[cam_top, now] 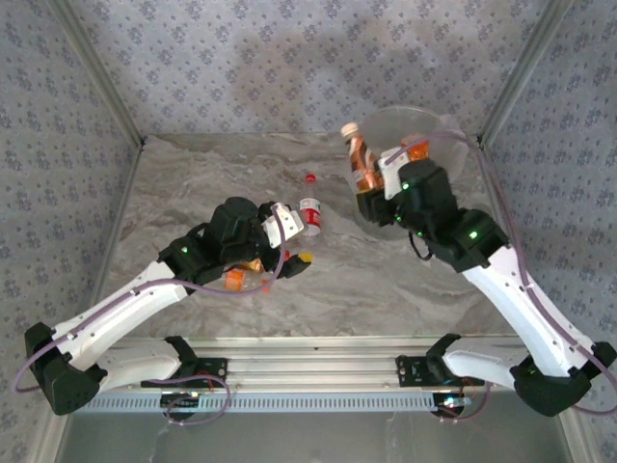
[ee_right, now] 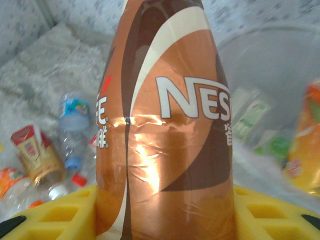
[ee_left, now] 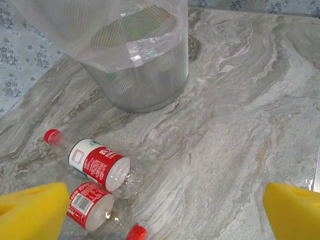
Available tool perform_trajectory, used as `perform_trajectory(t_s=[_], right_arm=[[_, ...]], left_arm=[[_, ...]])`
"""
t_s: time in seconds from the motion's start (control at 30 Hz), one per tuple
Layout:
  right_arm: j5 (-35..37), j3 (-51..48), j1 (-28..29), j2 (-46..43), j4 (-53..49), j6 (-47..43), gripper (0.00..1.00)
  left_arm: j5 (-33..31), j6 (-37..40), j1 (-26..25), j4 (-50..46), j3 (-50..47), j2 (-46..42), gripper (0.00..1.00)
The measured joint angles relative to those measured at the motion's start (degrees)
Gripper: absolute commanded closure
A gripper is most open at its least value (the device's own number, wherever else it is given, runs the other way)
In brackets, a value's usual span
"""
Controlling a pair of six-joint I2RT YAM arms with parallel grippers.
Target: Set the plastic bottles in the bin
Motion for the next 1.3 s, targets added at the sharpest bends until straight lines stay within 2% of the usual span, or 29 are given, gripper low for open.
perform_trajectory(t_s=[0.17, 0.27, 0.63, 0.9, 1.07, 1.3], right_arm=[[-4.5, 4.5, -13.3, 2.5, -0.2, -1.2, 0.46], [-7.2, 6.1, -19.2, 5.7, -0.2, -1.8, 0.46], [-15.4, 9.0, -34.4, 16.0, -0.1, -3.4, 0.45], [-21.0, 9.0, -38.0, 17.6, 0.7, -3.3, 0.39], [-22.6, 7.9, -39.2, 17.6, 2.1, -2.6, 0.25], [-23.1, 7.8, -39.8, 17.6, 2.6, -2.2, 0.2]], left_arm=[[0.0, 0.0, 0.0, 0.3, 0.0, 0.0, 0.0], [0.2, 0.0, 0.0, 0.4, 0.0, 0.0, 0.0], [0.2, 0.0, 0.0, 0.8, 0.0, 0.0, 0.01], [0.2, 0.0, 0.0, 0.8, 0.0, 0.0, 0.0], [0.2, 0.0, 0.0, 0.8, 0.0, 0.0, 0.0], [0.2, 0.0, 0.0, 0.8, 0.0, 0.4, 0.0]])
